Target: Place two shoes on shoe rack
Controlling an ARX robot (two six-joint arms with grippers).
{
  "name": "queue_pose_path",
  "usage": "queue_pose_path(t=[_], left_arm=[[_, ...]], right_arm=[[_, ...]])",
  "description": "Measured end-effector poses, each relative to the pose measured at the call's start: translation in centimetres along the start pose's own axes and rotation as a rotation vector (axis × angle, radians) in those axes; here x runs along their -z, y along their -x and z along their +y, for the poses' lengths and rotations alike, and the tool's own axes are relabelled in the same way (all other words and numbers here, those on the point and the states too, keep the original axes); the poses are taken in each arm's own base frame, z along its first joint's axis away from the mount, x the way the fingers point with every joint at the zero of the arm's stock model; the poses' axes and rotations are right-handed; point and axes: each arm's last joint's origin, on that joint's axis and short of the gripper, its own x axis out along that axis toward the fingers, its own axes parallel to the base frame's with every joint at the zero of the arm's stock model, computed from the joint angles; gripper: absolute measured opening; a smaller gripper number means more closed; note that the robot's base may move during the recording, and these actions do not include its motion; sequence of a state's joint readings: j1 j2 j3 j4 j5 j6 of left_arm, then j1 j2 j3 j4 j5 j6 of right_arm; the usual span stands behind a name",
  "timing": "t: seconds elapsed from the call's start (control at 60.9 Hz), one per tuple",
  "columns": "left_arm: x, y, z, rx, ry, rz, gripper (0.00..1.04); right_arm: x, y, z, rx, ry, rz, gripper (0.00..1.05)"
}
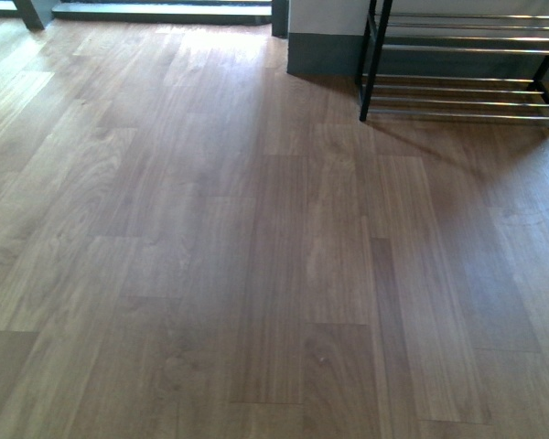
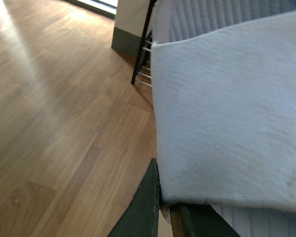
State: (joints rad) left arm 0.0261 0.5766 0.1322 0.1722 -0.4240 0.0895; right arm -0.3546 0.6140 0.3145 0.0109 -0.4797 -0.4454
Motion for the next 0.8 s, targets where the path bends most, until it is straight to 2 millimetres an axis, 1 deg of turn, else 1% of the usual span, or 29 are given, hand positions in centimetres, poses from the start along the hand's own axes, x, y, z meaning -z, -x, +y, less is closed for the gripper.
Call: queue_pose_path(t=[0.805], left_arm=[[0.01,0.0,0.0,0.001,0.0,0.0,0.02]], right_arm=[[0.0,0.0,0.0,0.0,0.0,0.0,0.02]])
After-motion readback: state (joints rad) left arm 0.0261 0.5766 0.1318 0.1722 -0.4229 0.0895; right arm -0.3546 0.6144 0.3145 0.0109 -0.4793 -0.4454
